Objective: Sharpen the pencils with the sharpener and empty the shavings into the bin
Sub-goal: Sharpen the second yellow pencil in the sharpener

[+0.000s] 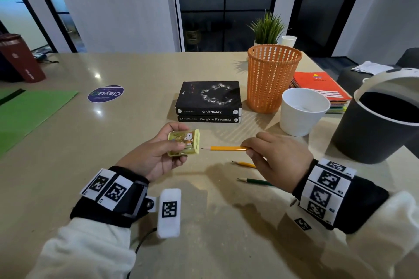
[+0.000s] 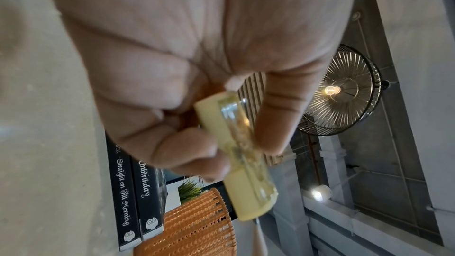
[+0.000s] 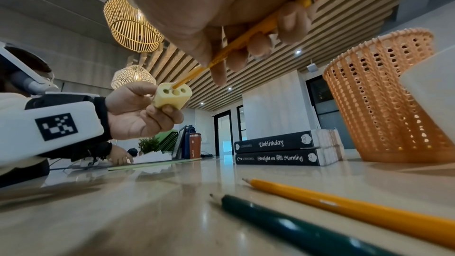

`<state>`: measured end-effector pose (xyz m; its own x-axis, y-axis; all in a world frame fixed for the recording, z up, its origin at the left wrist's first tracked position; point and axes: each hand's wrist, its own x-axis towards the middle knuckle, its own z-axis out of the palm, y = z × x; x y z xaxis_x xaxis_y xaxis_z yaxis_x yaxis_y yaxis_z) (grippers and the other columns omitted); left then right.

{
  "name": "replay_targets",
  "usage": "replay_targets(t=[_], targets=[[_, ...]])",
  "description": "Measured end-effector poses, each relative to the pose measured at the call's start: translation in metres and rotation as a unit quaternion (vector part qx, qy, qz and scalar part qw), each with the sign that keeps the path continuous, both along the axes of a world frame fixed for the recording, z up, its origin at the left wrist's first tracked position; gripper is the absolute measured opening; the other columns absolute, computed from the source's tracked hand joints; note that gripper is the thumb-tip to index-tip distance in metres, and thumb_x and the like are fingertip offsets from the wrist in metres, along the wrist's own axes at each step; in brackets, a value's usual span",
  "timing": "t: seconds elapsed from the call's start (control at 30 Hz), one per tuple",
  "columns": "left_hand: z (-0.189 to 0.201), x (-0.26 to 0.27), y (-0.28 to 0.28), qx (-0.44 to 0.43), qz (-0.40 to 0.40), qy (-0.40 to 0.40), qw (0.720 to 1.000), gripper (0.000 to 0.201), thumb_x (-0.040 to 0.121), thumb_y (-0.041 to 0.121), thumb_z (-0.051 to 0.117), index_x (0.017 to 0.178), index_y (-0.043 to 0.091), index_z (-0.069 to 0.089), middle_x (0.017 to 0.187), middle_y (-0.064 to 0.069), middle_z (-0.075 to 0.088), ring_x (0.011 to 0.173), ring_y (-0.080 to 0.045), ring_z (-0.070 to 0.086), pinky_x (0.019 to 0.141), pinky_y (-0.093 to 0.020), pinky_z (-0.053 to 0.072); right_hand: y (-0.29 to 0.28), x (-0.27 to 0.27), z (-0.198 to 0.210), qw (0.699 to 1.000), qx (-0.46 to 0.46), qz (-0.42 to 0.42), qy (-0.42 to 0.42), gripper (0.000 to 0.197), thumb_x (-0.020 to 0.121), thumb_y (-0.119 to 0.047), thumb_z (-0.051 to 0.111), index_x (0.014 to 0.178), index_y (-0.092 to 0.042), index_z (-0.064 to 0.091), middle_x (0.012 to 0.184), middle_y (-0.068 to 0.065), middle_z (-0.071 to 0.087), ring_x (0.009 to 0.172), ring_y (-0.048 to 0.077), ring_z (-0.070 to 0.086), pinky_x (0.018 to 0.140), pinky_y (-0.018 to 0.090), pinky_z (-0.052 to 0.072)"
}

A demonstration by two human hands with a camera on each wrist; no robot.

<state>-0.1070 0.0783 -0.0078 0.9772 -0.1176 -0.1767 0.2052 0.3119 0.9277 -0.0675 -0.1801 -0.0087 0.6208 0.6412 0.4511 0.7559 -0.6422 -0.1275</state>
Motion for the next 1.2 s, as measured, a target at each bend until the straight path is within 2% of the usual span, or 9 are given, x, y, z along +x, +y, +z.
replay_targets(t=[0.07, 0.2, 0.37, 0.5, 0.8, 0.93, 1.07, 1.13, 1.2], targets=[[-0.002, 0.001, -0.001, 0.009, 0.004, 0.003, 1.000, 0.037, 0.065, 0.001, 0.052, 0.097, 0.019, 0.052, 0.086, -0.011, 0.057, 0.050, -0.014, 0.053, 0.046, -0.018, 0.045, 0.001, 0.000, -0.001, 1.000, -0.003, -0.001, -0.009, 0.030, 0.086, -0.030, 0.036, 0.092, -0.020, 0.064, 0.070, -0.005, 0.059, 0.058, 0.021, 0.059, 0.049, 0.020, 0.034], [-0.005, 0.000, 0.000, 0.017, 0.015, 0.006, 1.000, 0.037, 0.064, 0.002, 0.052, 0.096, 0.021, 0.053, 0.089, -0.012, 0.055, 0.049, -0.013, 0.053, 0.046, -0.017, 0.044, 0.003, 0.002, -0.002, 1.000, 0.002, 0.009, -0.014, 0.029, 0.084, -0.029, 0.037, 0.091, -0.019, 0.064, 0.070, -0.004, 0.059, 0.057, 0.022, 0.058, 0.047, 0.023, 0.038], [-0.007, 0.001, -0.001, 0.021, 0.030, -0.001, 0.999, 0.037, 0.063, 0.002, 0.051, 0.095, 0.021, 0.052, 0.089, -0.012, 0.053, 0.048, -0.012, 0.053, 0.044, -0.017, 0.044, 0.006, 0.004, -0.005, 1.000, -0.007, 0.016, -0.018, 0.027, 0.083, -0.029, 0.039, 0.091, -0.018, 0.063, 0.071, -0.003, 0.058, 0.059, 0.023, 0.057, 0.049, 0.026, 0.042], [-0.005, 0.000, -0.002, 0.029, 0.020, -0.009, 0.999, 0.037, 0.064, 0.003, 0.052, 0.096, 0.021, 0.051, 0.090, -0.011, 0.052, 0.048, -0.012, 0.052, 0.044, -0.016, 0.044, 0.007, 0.003, -0.007, 1.000, -0.014, 0.020, -0.009, 0.027, 0.084, -0.029, 0.038, 0.092, -0.019, 0.062, 0.073, -0.002, 0.058, 0.061, 0.024, 0.058, 0.049, 0.031, 0.046], [-0.003, -0.001, -0.001, 0.074, -0.006, -0.019, 0.997, 0.036, 0.066, 0.006, 0.054, 0.098, 0.021, 0.050, 0.089, -0.007, 0.053, 0.051, -0.009, 0.054, 0.049, -0.016, 0.046, 0.011, 0.002, -0.008, 1.000, -0.003, 0.017, -0.012, 0.028, 0.085, -0.029, 0.038, 0.092, -0.017, 0.062, 0.073, -0.001, 0.058, 0.061, 0.025, 0.056, 0.048, 0.033, 0.047], [-0.003, -0.002, -0.005, 0.095, -0.026, -0.031, 0.995, 0.034, 0.069, 0.009, 0.058, 0.099, 0.021, 0.049, 0.086, -0.004, 0.054, 0.053, -0.008, 0.056, 0.051, -0.016, 0.047, 0.015, 0.001, -0.009, 1.000, 0.010, 0.016, -0.015, 0.026, 0.081, -0.027, 0.040, 0.090, -0.015, 0.061, 0.074, -0.001, 0.061, 0.062, 0.023, 0.059, 0.052, 0.028, 0.048], [-0.002, -0.002, -0.007, 0.106, -0.038, -0.029, 0.993, 0.031, 0.069, 0.013, 0.059, 0.098, 0.019, 0.050, 0.084, -0.004, 0.055, 0.053, -0.010, 0.055, 0.050, -0.016, 0.047, 0.020, -0.003, -0.013, 0.999, 0.038, 0.016, -0.012, 0.008, 0.075, -0.019, 0.057, 0.080, -0.013, 0.058, 0.067, -0.001, 0.062, 0.056, 0.021, 0.060, 0.048, 0.020, 0.043], [-0.002, -0.002, -0.006, 0.111, -0.037, -0.023, 0.993, 0.030, 0.070, 0.012, 0.059, 0.099, 0.019, 0.051, 0.085, -0.005, 0.055, 0.053, -0.010, 0.055, 0.049, -0.017, 0.047, 0.020, -0.003, -0.014, 0.999, 0.034, 0.025, -0.022, 0.009, 0.078, -0.022, 0.055, 0.078, -0.014, 0.058, 0.066, -0.002, 0.062, 0.055, 0.020, 0.059, 0.046, 0.019, 0.042], [-0.004, -0.002, -0.006, 0.119, -0.036, -0.018, 0.992, 0.026, 0.079, 0.006, 0.061, 0.099, 0.019, 0.050, 0.087, -0.006, 0.053, 0.054, -0.010, 0.055, 0.050, -0.017, 0.047, 0.019, -0.002, -0.015, 0.999, 0.029, 0.038, -0.022, 0.020, 0.082, -0.027, 0.044, 0.078, -0.014, 0.059, 0.066, -0.003, 0.063, 0.055, 0.021, 0.059, 0.044, 0.021, 0.043]])
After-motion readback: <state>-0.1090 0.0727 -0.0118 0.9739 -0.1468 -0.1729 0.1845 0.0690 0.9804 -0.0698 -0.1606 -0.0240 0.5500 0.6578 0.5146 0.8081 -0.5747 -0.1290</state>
